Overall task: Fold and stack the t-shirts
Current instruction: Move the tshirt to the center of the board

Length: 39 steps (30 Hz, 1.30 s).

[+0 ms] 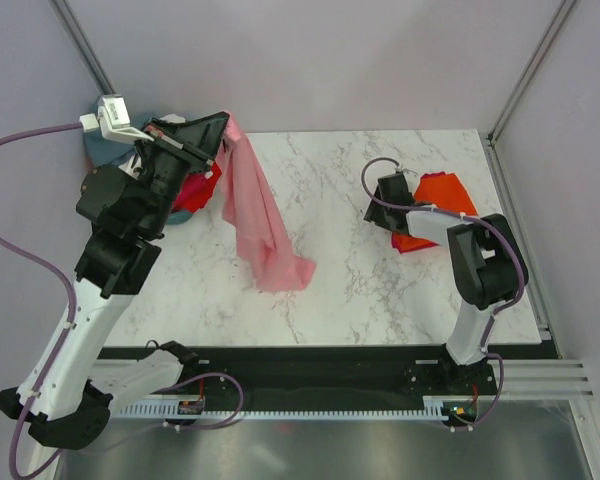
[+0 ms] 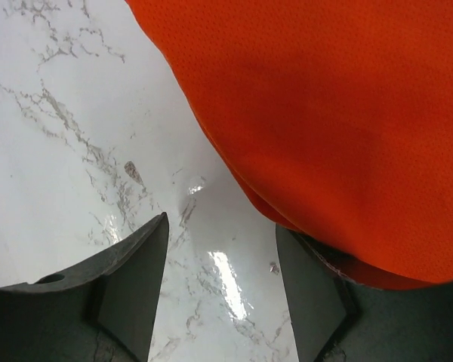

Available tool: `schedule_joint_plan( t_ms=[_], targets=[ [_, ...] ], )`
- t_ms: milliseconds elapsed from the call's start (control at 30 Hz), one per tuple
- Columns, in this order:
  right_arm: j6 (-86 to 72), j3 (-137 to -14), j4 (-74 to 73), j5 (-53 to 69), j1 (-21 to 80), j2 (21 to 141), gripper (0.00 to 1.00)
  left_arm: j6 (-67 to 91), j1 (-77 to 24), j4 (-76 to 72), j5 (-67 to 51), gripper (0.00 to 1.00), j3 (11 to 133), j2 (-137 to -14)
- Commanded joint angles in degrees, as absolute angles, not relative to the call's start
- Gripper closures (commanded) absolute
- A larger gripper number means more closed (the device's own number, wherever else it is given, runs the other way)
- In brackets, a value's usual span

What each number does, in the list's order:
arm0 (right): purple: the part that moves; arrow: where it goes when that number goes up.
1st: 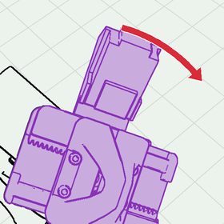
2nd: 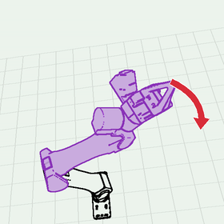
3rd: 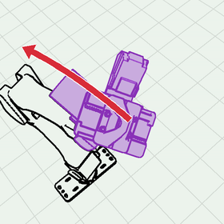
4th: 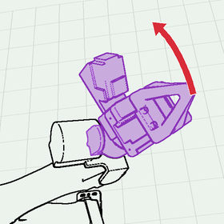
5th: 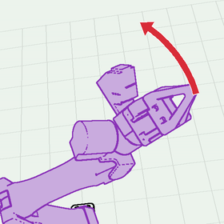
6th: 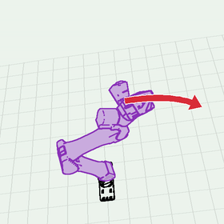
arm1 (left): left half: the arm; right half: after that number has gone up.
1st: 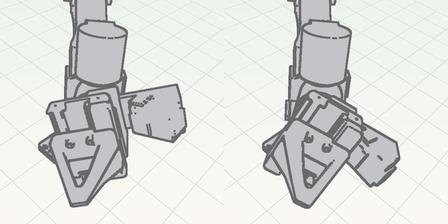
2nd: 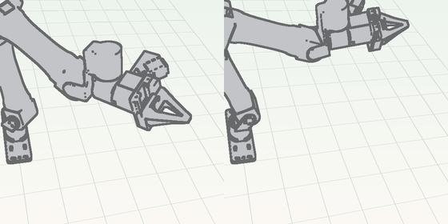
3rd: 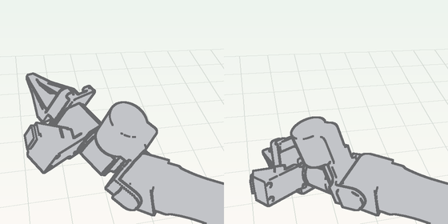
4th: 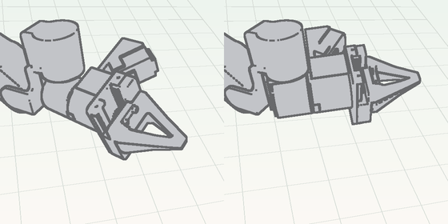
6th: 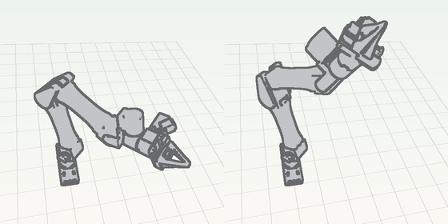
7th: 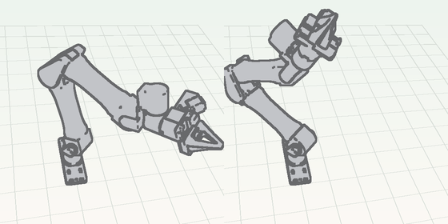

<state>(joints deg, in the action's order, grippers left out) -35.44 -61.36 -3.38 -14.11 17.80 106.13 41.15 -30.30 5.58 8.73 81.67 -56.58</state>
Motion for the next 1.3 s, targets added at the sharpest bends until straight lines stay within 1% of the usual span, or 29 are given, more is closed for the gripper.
schedule_joint_plan(
  t_ms=[0,167,300,333,467,500,567,667,733,833,867,933,1133,1267],
  targets=[
    [-35.5,-64.4,-6.0,-16.3,16.4,107.5,0.33,38.7,-30.2,2.1,10.5,0.98,81.9,-55.5],
    [-33.8,-67.3,-9.5,-23.7,13.6,109.2,0.34,38.4,-30.2,2.2,10.8,0.98,82.0,-55.8],
    [-33.1,-69.6,-10.5,-22.7,9.9,109.6,0.34,38.4,-30.2,2.1,11.0,0.98,81.9,-56.1],
    [-32.6,-70.0,-10.6,-21.7,9.0,109.2,0.33,38.3,-30.2,2.2,11.1,0.98,81.9,-56.1],
    [-29.4,-70.5,-10.5,-13.3,9.8,105.2,0.22,38.1,-30.2,2.1,11.9,0.98,81.7,-56.1],
    [-28.9,-69.4,-9.7,-9.4,10.5,104.1,0.21,38.1,-30.2,2.2,12.3,0.98,81.6,-56.0],
    [-27.3,-68.0,-8.6,-5.2,12.7,100.4,0.20,38.1,-30.2,2.2,12.6,0.98,81.5,-55.8],
    [-26.2,-64.5,-6.9,2.3,16.6,96.2,0.19,38.1,-30.2,2.2,13.4,0.98,81.0,-55.3],
    [-26.2,-62.2,-6.9,4.8,20.3,94.7,0.19,38.9,-30.2,2.2,15.1,0.98,80.0,-54.7],
    [-27.2,-59.9,-7.3,5.3,25.9,93.1,0.22,41.0,-30.2,2.2,19.8,0.98,77.4,-52.7],
    [-27.7,-59.4,-7.2,6.1,27.1,92.8,0.25,41.4,-30.2,2.2,21.0,0.98,76.8,-52.2],
    [-29.0,-58.6,-7.2,6.5,30.0,93.0,0.27,42.2,-30.2,2.2,24.4,0.98,75.1,-51.0],
    [-30.0,-59.2,-6.9,7.4,35.2,97.0,0.30,42.8,-30.2,2.2,28.3,0.98,73.6,-49.4],
    [-29.8,-60.8,-7.0,7.5,37.5,101.0,0.30,42.7,-30.1,2.1,29.1,0.98,73.2,-48.8]
  ],
)
